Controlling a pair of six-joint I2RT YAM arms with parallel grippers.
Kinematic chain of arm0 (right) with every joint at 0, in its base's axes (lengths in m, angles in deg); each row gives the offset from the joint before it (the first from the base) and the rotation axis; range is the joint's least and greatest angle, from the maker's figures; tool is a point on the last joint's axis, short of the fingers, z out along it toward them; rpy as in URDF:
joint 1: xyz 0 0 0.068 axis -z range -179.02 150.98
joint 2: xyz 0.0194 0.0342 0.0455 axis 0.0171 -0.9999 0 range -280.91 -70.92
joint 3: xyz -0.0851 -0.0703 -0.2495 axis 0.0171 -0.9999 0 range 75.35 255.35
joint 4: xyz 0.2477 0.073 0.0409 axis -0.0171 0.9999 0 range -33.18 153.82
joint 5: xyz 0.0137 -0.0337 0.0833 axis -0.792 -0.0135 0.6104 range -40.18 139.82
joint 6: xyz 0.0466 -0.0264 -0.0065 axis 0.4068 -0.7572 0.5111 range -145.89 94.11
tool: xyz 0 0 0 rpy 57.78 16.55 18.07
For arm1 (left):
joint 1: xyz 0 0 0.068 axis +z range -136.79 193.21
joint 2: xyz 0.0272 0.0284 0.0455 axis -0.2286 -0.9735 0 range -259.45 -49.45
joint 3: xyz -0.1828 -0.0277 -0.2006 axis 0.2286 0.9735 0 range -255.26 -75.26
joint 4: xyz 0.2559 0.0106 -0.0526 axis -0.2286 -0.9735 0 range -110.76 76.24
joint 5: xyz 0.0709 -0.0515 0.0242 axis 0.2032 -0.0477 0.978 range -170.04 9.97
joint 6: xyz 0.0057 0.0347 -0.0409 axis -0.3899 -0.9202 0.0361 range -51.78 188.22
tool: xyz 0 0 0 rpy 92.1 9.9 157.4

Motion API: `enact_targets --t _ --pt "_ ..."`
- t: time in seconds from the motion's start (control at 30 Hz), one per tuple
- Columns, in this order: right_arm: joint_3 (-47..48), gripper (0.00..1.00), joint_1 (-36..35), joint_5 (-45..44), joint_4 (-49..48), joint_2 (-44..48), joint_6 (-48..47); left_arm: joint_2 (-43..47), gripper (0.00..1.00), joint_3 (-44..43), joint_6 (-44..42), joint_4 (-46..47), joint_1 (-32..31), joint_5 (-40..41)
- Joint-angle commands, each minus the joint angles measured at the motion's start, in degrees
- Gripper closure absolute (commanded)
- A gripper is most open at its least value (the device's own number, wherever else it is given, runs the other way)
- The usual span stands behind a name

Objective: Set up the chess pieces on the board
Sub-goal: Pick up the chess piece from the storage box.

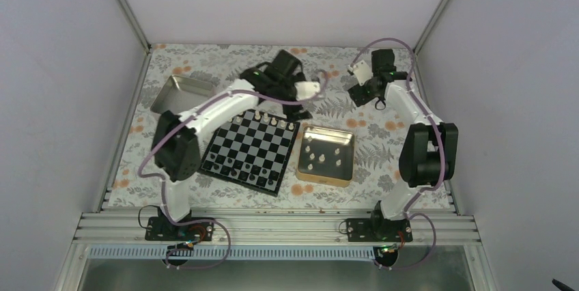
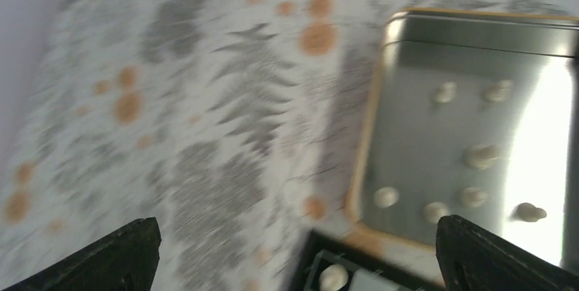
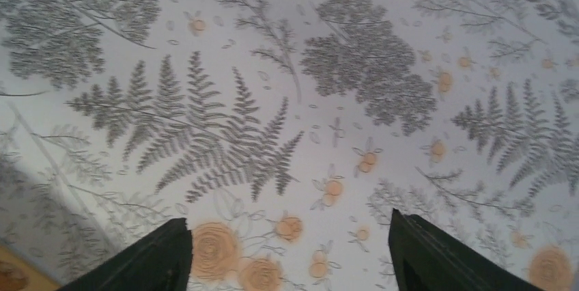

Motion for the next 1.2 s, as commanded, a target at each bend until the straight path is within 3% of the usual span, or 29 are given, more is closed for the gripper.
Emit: enact_targets --t 0.0,0.27,0.4,0.77,0.93,1.17 --pt "-0.8 0.2 2.7 1.7 -3.1 1.0 2.7 -6.0 0.0 -4.5 -1.2 -7.9 -6.3 -2.7" --pt "-1.8 0.14 3.5 3.1 -3.6 1.7 2.9 -14.7 0.07 -10.3 -2.0 -11.6 -15.2 -2.1" --pt "-1.7 0.16 3.5 3.8 -3.4 1.7 2.9 -18.2 0.22 -12.2 -1.9 -13.9 -16.2 -3.0" --pt "-1.7 0.27 3.5 4.4 -2.7 1.5 2.6 -21.7 0.42 -12.3 -1.5 -15.0 -18.2 -0.1" --pt "-1.7 0.39 3.5 4.5 -2.4 1.3 2.5 -23.9 0.55 -13.4 -1.7 -15.4 -18.4 0.1" --pt "-1.8 0.32 3.5 5.1 -2.6 1.6 2.6 -25.7 0.7 -13.3 -1.8 -14.8 -18.5 1.0"
